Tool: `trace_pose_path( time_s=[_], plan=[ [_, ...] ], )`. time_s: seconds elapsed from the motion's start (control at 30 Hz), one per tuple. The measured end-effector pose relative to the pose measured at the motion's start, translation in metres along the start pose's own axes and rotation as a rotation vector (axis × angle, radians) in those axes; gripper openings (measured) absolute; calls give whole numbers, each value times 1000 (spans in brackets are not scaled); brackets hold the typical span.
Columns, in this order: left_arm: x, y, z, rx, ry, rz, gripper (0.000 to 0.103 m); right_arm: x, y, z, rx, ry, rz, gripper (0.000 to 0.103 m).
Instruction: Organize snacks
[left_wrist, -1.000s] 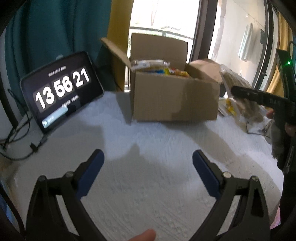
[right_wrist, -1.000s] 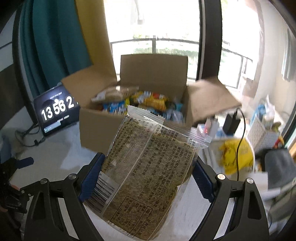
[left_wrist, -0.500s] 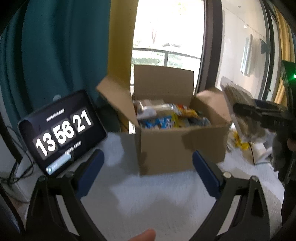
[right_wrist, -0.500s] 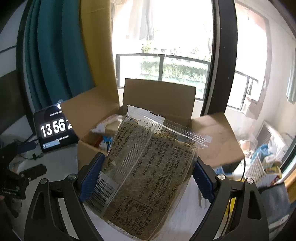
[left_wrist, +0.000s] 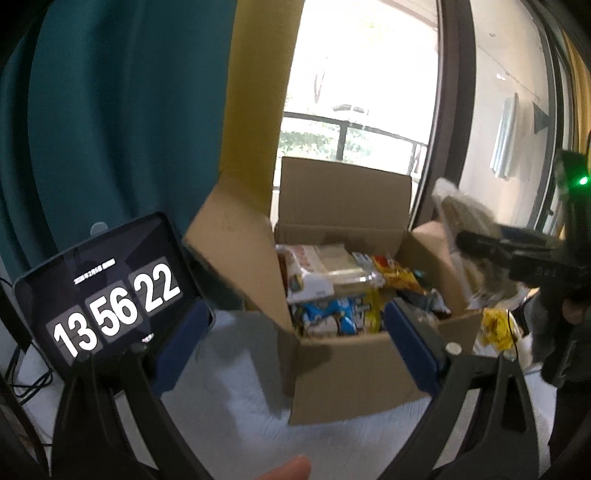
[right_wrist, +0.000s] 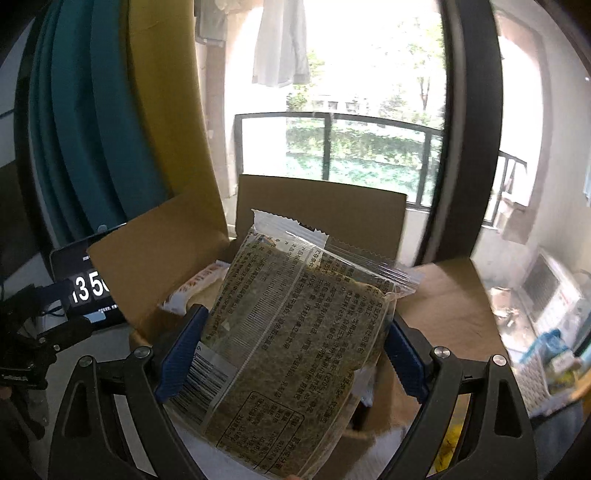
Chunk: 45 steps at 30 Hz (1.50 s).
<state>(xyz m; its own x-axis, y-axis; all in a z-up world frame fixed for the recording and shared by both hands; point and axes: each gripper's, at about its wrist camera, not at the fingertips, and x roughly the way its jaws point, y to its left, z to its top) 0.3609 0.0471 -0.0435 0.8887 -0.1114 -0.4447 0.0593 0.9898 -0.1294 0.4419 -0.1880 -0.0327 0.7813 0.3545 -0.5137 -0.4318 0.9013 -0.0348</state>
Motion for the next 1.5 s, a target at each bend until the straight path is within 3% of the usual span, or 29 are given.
trace_pose_path(
  time_s=[0.17,0.3,0.6,0.83,1.27,1.5],
  plan=[
    [14,2,9,-26,1,2,97,32,-4,8,23,16,26,94],
    [18,1,10,-28,7,0,97,28,-3,11,17,-51,21,95],
    [15,-5,6,-23,14,-12,97,20,1,0,-24,2,11,95],
    [-2,-10,6,-10,-5,-24,97,-2,7,-7,-41,21,-6,95],
    [-59,-18,15,-14,-102,3,97,-66,38,-3,-109,-47,-10,95],
    [-85,-22,14,-36,-115,35,97,-101,54,-7,-127,-81,-16,95]
  ],
)
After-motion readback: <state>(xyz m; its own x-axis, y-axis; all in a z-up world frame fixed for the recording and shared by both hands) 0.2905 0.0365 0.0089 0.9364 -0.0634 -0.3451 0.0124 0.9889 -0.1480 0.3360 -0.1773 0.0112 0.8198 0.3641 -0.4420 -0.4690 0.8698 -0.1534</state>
